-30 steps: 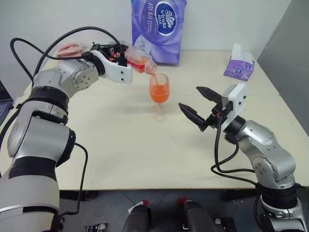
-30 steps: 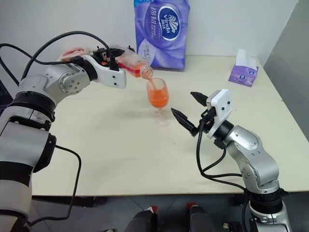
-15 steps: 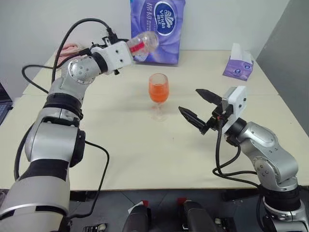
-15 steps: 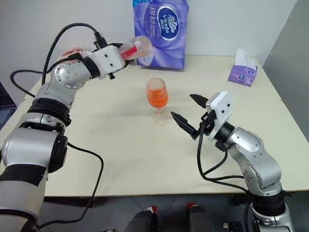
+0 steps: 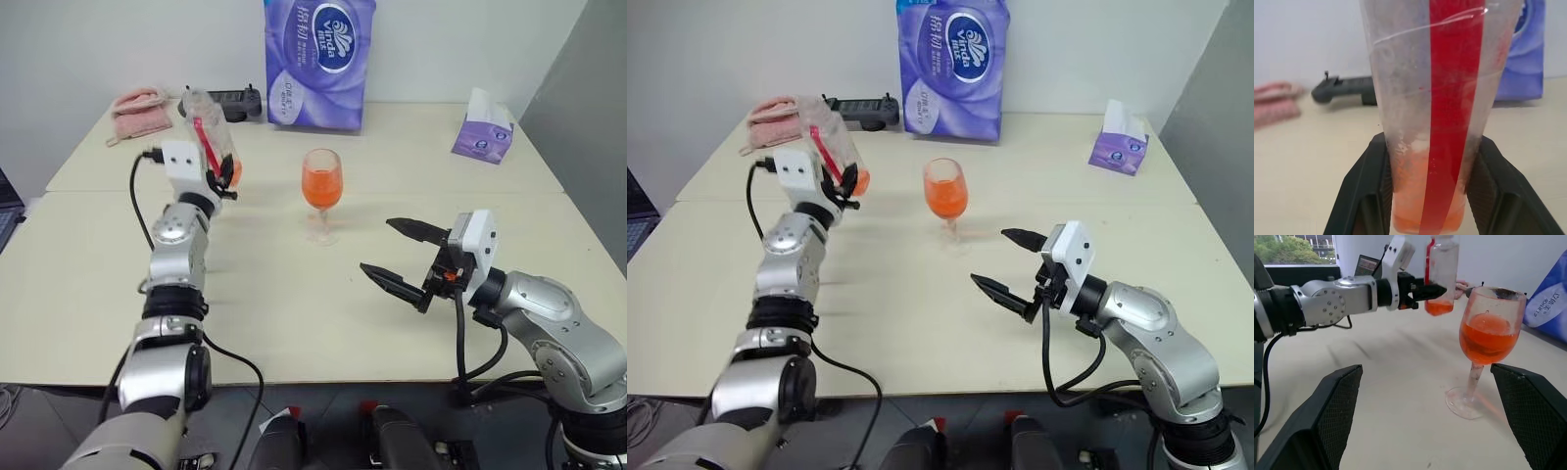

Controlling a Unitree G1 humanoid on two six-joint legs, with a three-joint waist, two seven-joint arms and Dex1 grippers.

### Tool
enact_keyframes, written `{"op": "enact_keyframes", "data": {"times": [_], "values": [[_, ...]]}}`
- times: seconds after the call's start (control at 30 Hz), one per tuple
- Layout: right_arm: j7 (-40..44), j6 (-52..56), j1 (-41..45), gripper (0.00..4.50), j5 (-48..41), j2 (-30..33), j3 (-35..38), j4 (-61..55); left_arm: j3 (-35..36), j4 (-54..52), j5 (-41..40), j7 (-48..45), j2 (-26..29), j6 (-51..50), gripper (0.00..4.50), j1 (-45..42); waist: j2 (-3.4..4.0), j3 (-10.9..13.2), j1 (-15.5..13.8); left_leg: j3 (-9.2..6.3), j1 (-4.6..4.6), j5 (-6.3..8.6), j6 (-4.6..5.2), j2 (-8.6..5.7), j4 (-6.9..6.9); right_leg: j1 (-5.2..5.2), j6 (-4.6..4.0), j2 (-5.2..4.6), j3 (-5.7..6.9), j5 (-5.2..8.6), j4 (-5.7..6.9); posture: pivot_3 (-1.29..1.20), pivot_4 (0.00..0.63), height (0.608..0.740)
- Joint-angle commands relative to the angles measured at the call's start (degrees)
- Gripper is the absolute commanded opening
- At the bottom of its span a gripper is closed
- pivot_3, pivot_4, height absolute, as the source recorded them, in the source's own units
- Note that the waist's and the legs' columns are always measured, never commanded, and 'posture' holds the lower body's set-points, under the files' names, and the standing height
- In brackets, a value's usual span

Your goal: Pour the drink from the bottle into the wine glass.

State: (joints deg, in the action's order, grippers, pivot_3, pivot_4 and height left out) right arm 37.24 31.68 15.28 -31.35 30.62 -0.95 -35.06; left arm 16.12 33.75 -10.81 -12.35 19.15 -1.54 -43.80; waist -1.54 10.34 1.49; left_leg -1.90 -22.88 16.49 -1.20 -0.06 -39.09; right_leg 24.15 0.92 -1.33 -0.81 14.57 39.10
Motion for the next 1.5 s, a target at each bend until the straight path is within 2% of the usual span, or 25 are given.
{"op": "enact_keyframes", "data": {"times": [0.03,0.27,0.53,0.8,0.97,1.1,1.23,1.37,1.5], "values": [[-0.33,-0.1,1.73,4.5,-1.08,-0.45,0.28,-1.03,2.19,-5.74,-2.62,1.98,-0.78,-1.02,1.66,2.44,-0.05,-0.04,0.0,0.0,0.01,0.0,0.0,0.0,0.0,-0.01,0.0,0.0,-0.01,0.0,0.0,0.0,0.15,0.74],[-2.02,0.64,1.69,4.5,-1.12,-1.06,0.57,-1.18,1.22,-2.4,-2.17,0.82,-0.8,0.74,1.66,7.18,-0.14,-0.11,-0.05,0.0,0.04,0.0,0.0,-0.04,0.02,-0.03,0.0,0.0,0.02,0.0,-0.02,0.0,0.15,0.74],[-3.83,0.86,0.29,4.5,-0.93,-2.13,0.66,-1.65,-0.47,2.41,-0.25,-1.32,0.43,4.03,1.66,7.58,-0.22,-0.22,-0.12,-0.02,0.05,0.01,0.02,-0.06,0.03,-0.05,0.0,0.01,0.03,0.0,-0.02,0.0,0.15,0.74],[-3.49,-0.31,-1.39,4.5,-0.18,-2.03,0.2,-1.73,-1.02,5.42,0.52,-2.95,1.07,6.7,4.41,6.91,-0.25,-0.24,-0.12,0.0,0.07,0.02,0.04,-0.05,0.04,-0.06,0.0,0.01,0.06,0.0,-0.02,0.0,0.15,0.74],[-2.9,-1.31,-2.11,4.5,0.64,-1.9,0.06,-1.05,-1.15,4.28,0.45,-3.31,1.17,5.41,4.48,7.9,-0.26,-0.25,-0.12,0.0,0.07,0.02,0.04,-0.05,0.04,-0.06,0.0,0.01,0.06,0.0,-0.02,0.0,0.15,0.74],[-2.98,-1.12,-4.42,4.5,1.25,-0.87,1.03,-1.21,-1.89,-2.34,-0.23,-4.53,0.9,1.03,4.48,12.0,-0.27,-0.26,-0.06,0.01,0.08,0.02,0.04,-0.04,0.05,-0.06,0.0,0.01,0.03,0.0,-0.02,0.0,0.15,0.74],[-11.73,1.75,-8.24,4.5,8.03,-0.09,3.98,0.45,-0.9,-17.77,-4.68,-3.72,0.12,-10.78,4.48,19.51,-0.3,-0.29,-0.08,-0.01,0.06,0.02,0.03,0.0,0.05,-0.06,0.0,-0.11,-0.08,0.0,-0.03,0.0,0.15,0.74],[-26.6,7.95,-10.81,4.5,12.93,-7.27,7.02,-0.93,-2.87,-34.16,-4.92,1.28,-2.07,-20.86,4.48,26.08,-0.3,-0.35,-0.23,-0.08,0.06,0.01,0.01,0.05,0.06,-0.07,0.0,-0.15,-0.12,0.0,-0.02,0.0,0.15,0.74],[-32.16,10.66,-12.19,4.5,16.57,-11.36,5.93,-2.2,-4.73,-41.74,-3.41,4.31,-3.69,-25.63,4.48,27.92,-0.28,-0.45,-0.7,-0.07,0.06,0.01,0.0,-0.01,0.06,-0.08,0.0,-0.16,-0.13,0.0,-0.02,0.0,0.15,0.74]]}}
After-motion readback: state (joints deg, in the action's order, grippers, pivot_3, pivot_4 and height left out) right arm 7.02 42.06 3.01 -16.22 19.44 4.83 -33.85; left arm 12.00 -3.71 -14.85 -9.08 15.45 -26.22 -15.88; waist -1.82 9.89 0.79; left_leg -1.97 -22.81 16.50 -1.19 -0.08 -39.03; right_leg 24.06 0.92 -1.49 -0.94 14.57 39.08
